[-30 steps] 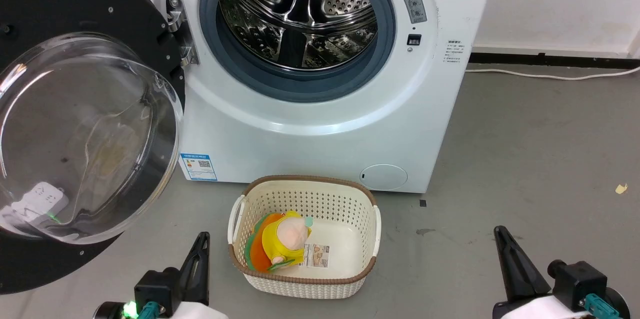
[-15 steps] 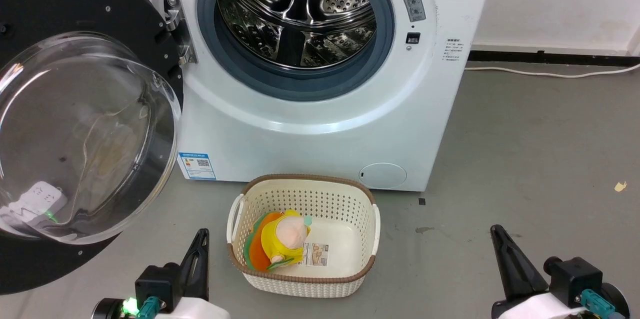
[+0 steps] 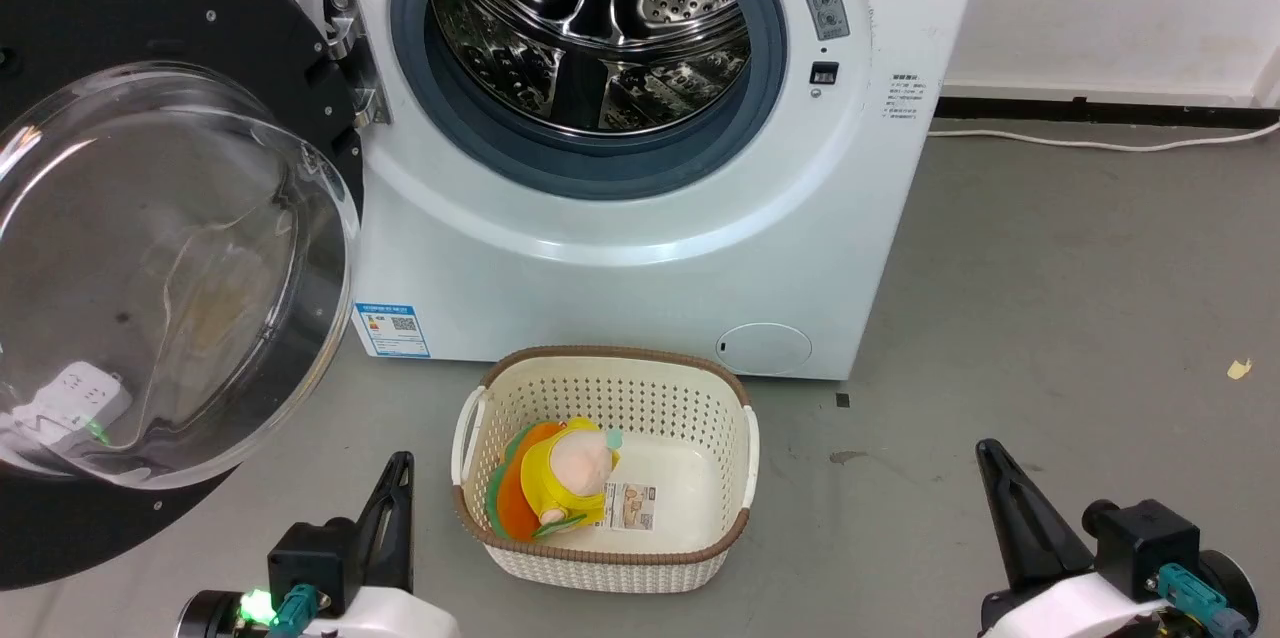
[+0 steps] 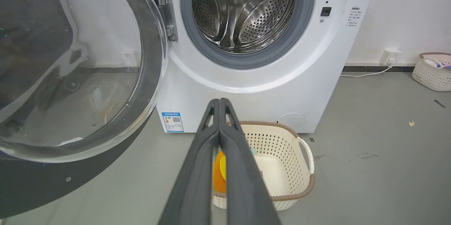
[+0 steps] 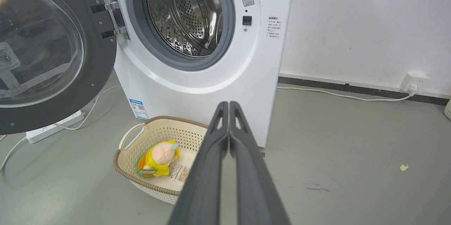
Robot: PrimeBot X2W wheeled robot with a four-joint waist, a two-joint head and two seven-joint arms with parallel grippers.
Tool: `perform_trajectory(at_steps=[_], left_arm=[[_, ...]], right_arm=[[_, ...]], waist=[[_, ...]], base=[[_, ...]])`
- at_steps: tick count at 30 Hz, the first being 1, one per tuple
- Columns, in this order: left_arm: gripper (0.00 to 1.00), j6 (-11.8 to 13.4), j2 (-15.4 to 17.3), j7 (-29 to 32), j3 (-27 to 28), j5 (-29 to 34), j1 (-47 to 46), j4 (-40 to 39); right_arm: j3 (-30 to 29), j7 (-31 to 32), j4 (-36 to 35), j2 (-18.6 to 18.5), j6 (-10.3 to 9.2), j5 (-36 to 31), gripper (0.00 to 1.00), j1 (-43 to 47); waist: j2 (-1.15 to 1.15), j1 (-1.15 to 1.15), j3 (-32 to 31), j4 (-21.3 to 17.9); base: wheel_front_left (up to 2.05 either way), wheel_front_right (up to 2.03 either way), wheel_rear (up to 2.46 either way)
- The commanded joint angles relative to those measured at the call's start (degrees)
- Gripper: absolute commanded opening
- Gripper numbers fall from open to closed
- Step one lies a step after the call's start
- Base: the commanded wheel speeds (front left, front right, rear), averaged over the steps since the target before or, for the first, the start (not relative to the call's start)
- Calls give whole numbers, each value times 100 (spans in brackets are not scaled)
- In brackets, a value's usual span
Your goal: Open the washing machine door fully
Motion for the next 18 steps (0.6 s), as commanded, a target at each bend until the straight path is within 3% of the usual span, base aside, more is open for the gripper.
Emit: perform_trajectory(at_steps=[1,18], left_arm=[[0,-32,-32,35,34,64,-101,-38],[0,-105,-142,256,195,257,-137,-173]], right_arm=[[-9,36,-48,9,3,-56,0,-65],[-14,260,-169,12,3,-179,0,-110]], waist=[[0,0,2,-2],[0,-1,34,-24]], base=[[0,0,0],[0,0,0]])
